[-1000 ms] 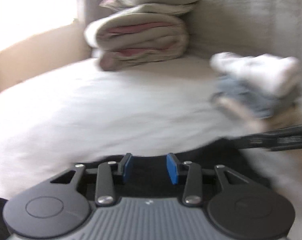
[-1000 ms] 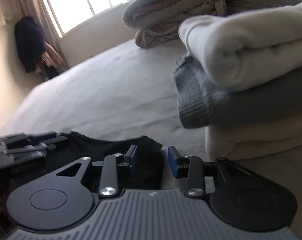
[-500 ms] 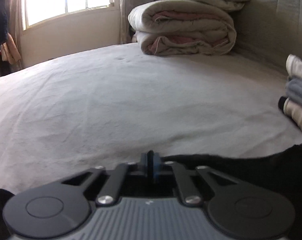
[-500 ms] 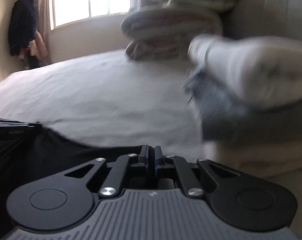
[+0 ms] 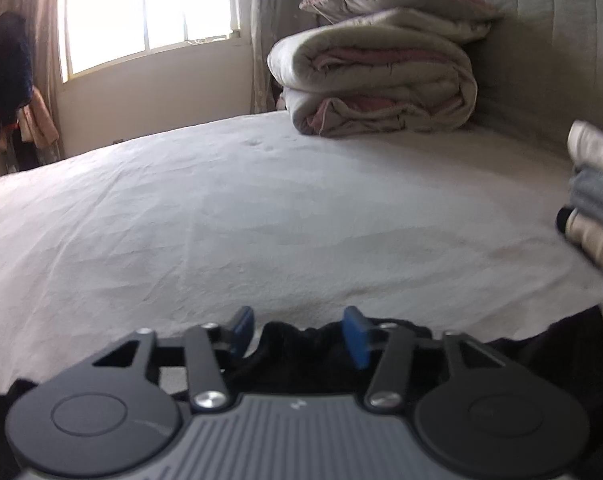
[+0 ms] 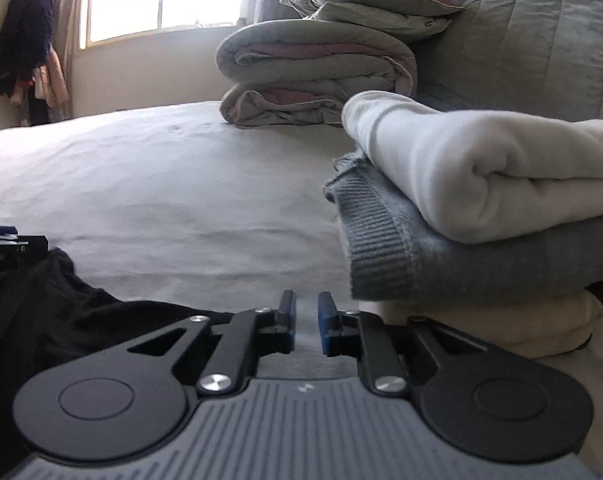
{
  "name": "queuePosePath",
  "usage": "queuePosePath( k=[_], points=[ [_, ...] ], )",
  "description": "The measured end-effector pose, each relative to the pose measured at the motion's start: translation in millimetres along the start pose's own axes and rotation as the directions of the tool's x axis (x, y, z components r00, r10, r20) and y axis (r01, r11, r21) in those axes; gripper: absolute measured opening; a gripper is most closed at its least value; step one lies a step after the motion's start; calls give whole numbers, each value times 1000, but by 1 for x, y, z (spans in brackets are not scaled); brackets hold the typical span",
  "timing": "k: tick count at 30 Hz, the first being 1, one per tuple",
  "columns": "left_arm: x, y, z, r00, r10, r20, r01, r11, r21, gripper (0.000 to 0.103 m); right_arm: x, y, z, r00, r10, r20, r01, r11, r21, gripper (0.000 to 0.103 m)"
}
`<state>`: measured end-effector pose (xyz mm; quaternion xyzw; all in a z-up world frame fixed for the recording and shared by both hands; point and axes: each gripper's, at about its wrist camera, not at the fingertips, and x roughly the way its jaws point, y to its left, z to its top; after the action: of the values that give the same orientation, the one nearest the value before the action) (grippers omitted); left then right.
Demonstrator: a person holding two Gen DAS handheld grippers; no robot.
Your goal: Fold clothes
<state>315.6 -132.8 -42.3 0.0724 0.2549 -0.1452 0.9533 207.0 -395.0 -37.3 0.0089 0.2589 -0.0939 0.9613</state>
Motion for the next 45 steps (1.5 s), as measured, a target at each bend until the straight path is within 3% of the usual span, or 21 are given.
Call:
queuePosePath(
  k=[1, 2, 11, 13, 19, 25, 27, 29, 33, 36, 40, 42, 44, 45],
  points=[
    [-6, 3, 0, 1000, 2, 8, -2, 1000, -7, 63, 0, 1, 1, 1000, 12, 0, -12, 1000, 6, 39],
    [-14, 7, 0, 1000, 11, 15, -11, 1000, -7, 65, 1, 2, 3, 1000, 18, 3, -18, 1000, 6, 43],
    [-94, 78, -14, 987, 163, 11, -162, 984, -77, 81, -6, 15, 8, 998, 68, -7, -68, 998, -18, 45],
    [-110, 98, -21, 977, 213, 2, -212, 972, -98, 83, -7, 18, 9, 996, 91, -11, -91, 996, -10, 50],
    [-144, 146, -40, 940, 340, -24, -341, 934, -110, 85, -12, 31, 13, 982, 185, -38, -184, 983, 19, 51],
    [-181, 194, -62, 896, 443, -40, -444, 886, -130, 89, -29, 60, 26, 981, 187, -44, -189, 980, -57, 60],
    [-186, 216, -63, 893, 445, -72, -451, 878, -161, 89, -35, 69, 30, 981, 187, -46, -190, 978, -82, 60],
    [-193, 237, -67, 903, 421, -91, -430, 873, -231, 89, -42, 82, 44, 972, 226, -59, -230, 971, -65, 60],
    [-195, 274, -89, 946, 298, -127, -324, 873, -365, 87, -59, 130, 71, 932, 355, -74, -360, 930, -71, 60],
    [-189, 296, -105, 970, 197, -142, -242, 840, -486, 75, -68, 178, 82, 883, 461, -89, -467, 880, -81, 60],
    [-186, 312, -122, 994, 71, -88, -109, 794, -598, 71, -74, 239, 89, 807, 580, -114, -589, 804, -79, 60],
    [-183, 320, -132, 999, -8, -38, -20, 749, -663, 65, -72, 267, 87, 769, 625, -138, -636, 769, -64, 60],
    [-177, 326, -140, 997, -78, -1, 54, 705, -707, 53, -70, 290, 83, 734, 660, -160, -674, 738, -45, 60],
    [-174, 324, -142, 994, -105, 10, 81, 705, -705, 39, -69, 300, 81, 718, 676, -167, -689, 724, -35, 60]
  ],
)
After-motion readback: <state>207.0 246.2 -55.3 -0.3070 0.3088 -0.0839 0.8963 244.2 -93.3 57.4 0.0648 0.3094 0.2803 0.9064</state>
